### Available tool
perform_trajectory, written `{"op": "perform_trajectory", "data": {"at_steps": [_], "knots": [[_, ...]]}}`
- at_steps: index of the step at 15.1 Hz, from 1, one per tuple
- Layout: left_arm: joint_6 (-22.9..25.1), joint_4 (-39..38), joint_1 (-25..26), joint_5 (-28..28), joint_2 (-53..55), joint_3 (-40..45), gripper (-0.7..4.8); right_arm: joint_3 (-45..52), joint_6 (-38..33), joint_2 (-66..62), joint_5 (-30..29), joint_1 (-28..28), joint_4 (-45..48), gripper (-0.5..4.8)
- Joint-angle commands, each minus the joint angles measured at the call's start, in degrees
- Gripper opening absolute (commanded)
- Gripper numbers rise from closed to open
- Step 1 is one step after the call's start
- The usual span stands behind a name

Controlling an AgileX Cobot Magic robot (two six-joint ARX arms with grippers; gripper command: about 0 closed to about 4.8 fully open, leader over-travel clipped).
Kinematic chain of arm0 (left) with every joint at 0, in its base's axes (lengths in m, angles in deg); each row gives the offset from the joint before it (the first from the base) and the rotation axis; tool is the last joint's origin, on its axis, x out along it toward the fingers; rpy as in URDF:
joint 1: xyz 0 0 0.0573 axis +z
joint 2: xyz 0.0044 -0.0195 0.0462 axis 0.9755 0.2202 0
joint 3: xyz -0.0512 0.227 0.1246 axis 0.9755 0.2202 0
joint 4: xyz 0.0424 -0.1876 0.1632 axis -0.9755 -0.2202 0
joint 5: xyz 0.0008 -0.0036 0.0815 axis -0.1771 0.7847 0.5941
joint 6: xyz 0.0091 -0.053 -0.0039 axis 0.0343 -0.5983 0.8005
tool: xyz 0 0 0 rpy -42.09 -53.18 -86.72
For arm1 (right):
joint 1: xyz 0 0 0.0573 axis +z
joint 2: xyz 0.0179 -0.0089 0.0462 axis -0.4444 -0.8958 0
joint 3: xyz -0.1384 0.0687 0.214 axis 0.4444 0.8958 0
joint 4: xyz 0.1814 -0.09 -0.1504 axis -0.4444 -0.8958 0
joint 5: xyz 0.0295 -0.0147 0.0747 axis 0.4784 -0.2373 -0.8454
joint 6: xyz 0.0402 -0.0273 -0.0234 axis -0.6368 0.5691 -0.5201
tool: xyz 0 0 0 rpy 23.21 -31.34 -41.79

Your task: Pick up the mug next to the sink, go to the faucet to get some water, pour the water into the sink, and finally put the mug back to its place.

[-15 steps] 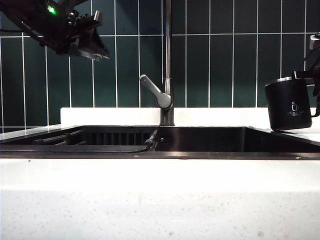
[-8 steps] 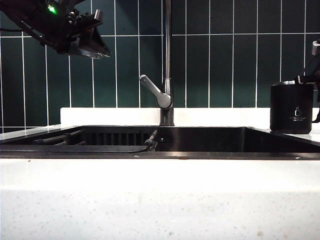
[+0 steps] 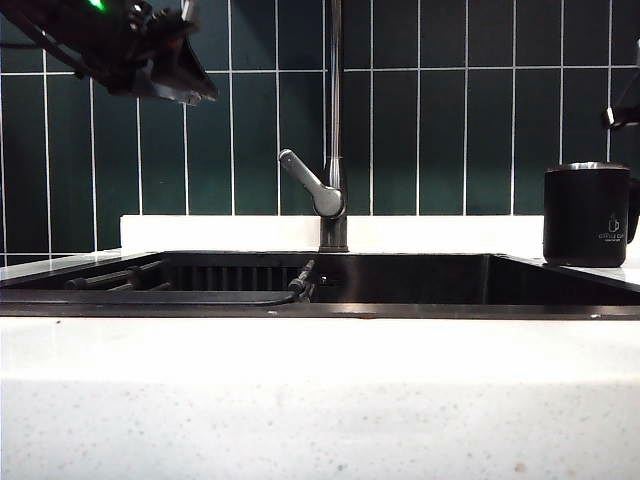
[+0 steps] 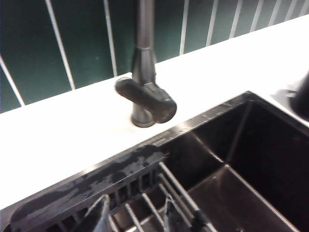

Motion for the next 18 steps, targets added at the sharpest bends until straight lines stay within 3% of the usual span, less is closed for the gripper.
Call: {"op": "perform_trajectory", "data": {"at_steps": [1, 3, 5, 10, 13, 18], "knots": [[0.02, -2.36, -0.09, -0.68, -3.17, -0.09, 1.43, -0.17, 0.04, 3.21, 1.40, -0.11, -4.76, 1.17], [0.15, -7.61, -0.09, -0.68, -6.25, -0.07, 1.43, -0.07, 0.00, 5.31, 1.55, 0.09, -12.74, 1.16], [0.28, -10.88, -0.09, -0.63, -8.98, 0.37, 1.43, 1.55, 0.00, 8.44, 1.57, 0.15, -12.92, 1.07], [0.26, -11.17, -0.09, -0.42, -17.27, 8.20, 1.43, 7.54, -0.42, 19.02, 1.79, 0.17, -12.85, 1.05], [0.24, -10.80, -0.09, -0.33, -21.51, 12.09, 1.43, 10.23, -4.33, 27.85, 1.73, 0.24, -12.83, 0.57], [-0.17, -11.69, -0.11, -0.48, -25.27, 14.38, 1.32, 10.99, -4.74, 39.80, 1.55, 2.14, -17.31, 0.52]]}}
